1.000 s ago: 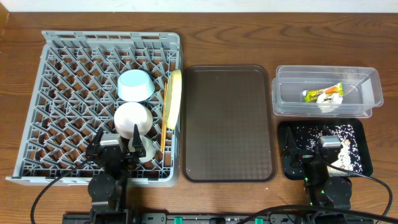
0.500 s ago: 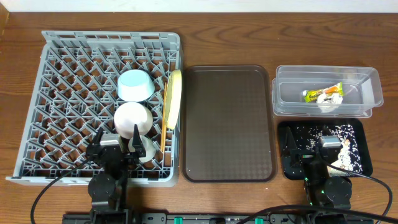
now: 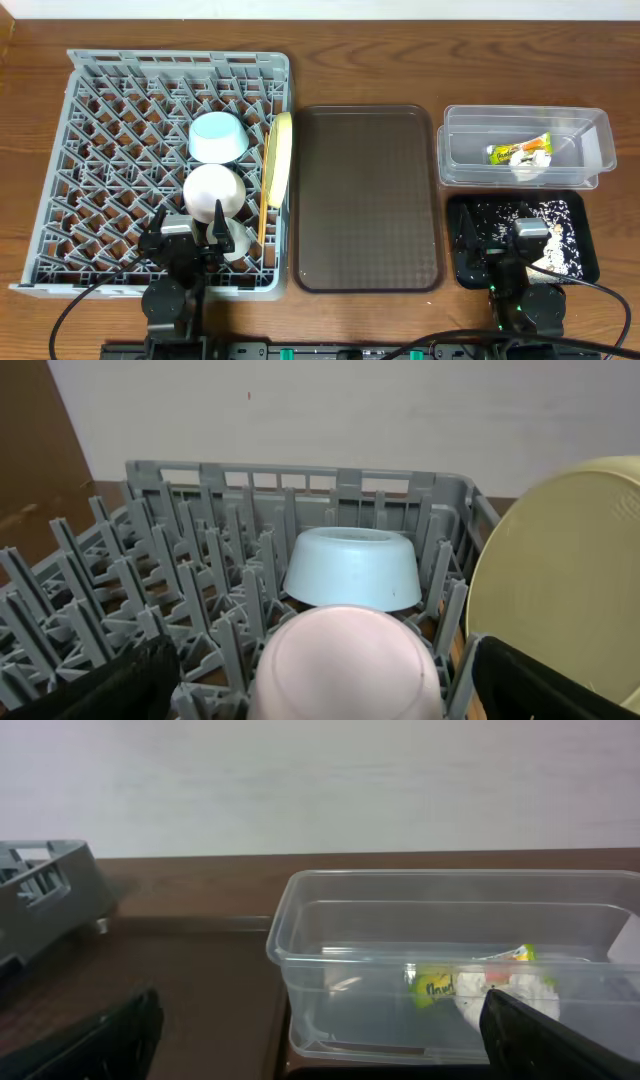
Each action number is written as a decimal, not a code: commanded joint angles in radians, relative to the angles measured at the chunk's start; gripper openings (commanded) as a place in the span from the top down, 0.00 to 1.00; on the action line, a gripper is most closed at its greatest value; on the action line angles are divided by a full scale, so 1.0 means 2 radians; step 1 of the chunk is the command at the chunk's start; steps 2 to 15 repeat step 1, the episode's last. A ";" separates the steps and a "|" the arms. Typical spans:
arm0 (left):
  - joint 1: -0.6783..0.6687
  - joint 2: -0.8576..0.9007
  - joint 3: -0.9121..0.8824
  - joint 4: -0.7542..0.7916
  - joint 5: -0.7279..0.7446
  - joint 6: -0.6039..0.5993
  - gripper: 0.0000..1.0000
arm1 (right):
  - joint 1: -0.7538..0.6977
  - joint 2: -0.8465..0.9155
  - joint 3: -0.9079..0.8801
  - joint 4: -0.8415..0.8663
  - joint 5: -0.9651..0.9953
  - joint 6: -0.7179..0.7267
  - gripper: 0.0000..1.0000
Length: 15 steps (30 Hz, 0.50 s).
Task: Sort waste into correct bins and load items into the dishwasher
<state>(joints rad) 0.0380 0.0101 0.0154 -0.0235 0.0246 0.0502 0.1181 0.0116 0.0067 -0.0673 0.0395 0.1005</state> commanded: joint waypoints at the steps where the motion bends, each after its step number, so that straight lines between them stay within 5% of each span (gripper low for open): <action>1: -0.001 -0.003 -0.006 -0.024 -0.005 0.005 0.05 | 0.003 -0.003 -0.001 -0.002 -0.002 -0.006 0.01; 15: -0.001 -0.003 -0.006 -0.024 -0.005 0.005 0.05 | 0.003 -0.003 -0.001 -0.002 -0.002 -0.006 0.01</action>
